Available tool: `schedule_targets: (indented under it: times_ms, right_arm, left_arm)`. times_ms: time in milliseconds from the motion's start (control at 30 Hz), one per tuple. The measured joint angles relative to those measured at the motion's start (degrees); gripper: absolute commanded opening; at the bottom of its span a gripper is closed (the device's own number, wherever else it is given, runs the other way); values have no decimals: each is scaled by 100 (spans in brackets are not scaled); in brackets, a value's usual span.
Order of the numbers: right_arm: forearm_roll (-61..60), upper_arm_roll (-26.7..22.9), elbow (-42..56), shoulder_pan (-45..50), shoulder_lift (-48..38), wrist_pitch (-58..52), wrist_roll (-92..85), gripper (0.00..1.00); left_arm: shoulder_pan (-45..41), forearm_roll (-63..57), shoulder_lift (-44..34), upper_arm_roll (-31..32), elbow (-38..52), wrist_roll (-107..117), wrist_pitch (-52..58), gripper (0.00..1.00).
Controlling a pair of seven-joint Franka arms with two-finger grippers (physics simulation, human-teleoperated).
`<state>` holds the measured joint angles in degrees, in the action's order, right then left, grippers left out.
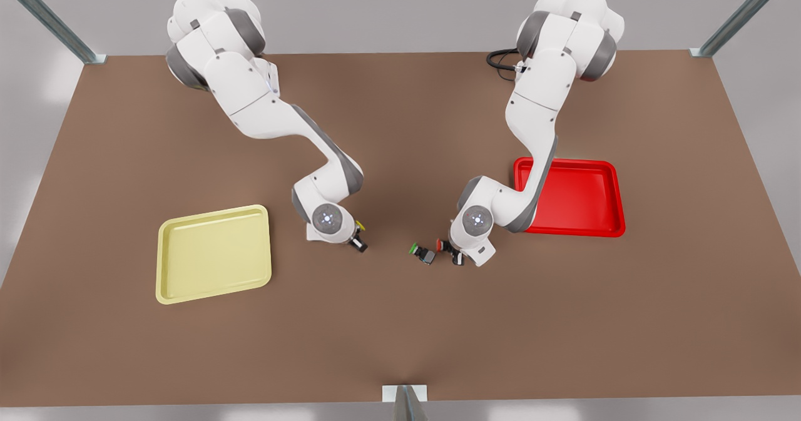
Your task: Place the switches on the corresponding trays according to their colors
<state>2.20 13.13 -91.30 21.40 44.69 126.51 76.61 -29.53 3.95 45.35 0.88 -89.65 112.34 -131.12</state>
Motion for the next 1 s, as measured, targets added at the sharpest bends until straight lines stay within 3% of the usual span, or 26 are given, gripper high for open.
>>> schedule_targets:
  times_ms: [100, 233, 400, 633, 733, 1000]
  right_arm:
    - [5, 40, -15, -4, 22, 75, -5, 81]
    - [35, 32, -90, -66, -7, 6, -9, 79]
    - [35, 74, -89, -78, 14, 47, -6, 67]
    - [93, 149, -107, -149, 13, 47, -9, 56]
    - [132, 155, -107, -154, 14, 33, -14, 55]
    - [141, 155, -107, -232, -42, -55, -27, 52]
  left_arm:
    - [21, -14, -8, 0, 0, -41, 25, 55]
    - [45, -29, 31, 0, 0, -45, -1, 55]
    - [44, -37, 39, 0, -3, -281, -2, 57]
    - [83, -50, 10, 0, -9, -379, 8, 56]
    - [88, -43, 18, 0, -9, -379, 7, 52]
    - [81, 133, 35, -1, -15, -434, 64, 52]
